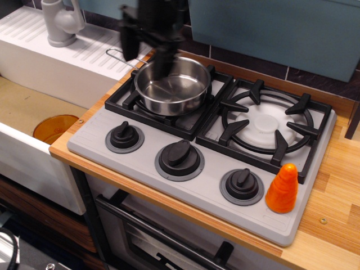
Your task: End effector reaching pot or pan
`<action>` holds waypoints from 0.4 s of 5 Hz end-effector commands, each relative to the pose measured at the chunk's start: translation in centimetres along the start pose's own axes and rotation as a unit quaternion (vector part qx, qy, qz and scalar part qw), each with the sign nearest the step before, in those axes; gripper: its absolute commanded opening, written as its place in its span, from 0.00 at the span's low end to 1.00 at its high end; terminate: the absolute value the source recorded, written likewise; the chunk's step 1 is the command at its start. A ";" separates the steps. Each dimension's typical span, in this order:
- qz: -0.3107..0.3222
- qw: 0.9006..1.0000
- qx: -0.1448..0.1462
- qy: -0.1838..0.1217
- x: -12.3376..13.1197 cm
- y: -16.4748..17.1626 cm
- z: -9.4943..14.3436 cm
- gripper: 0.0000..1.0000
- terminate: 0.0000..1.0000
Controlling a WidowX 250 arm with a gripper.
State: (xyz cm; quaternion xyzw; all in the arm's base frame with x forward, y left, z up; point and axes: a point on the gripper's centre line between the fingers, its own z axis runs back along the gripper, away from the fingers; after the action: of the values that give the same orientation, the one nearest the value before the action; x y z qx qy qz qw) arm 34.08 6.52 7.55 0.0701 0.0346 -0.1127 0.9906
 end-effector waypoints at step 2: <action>0.046 0.999 -0.010 -0.013 2.0 -3.2 3.2 1.00 0.00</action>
State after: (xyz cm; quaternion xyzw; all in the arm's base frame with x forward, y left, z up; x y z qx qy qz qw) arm 34.50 2.45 8.57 0.0553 0.0465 -0.0662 0.9952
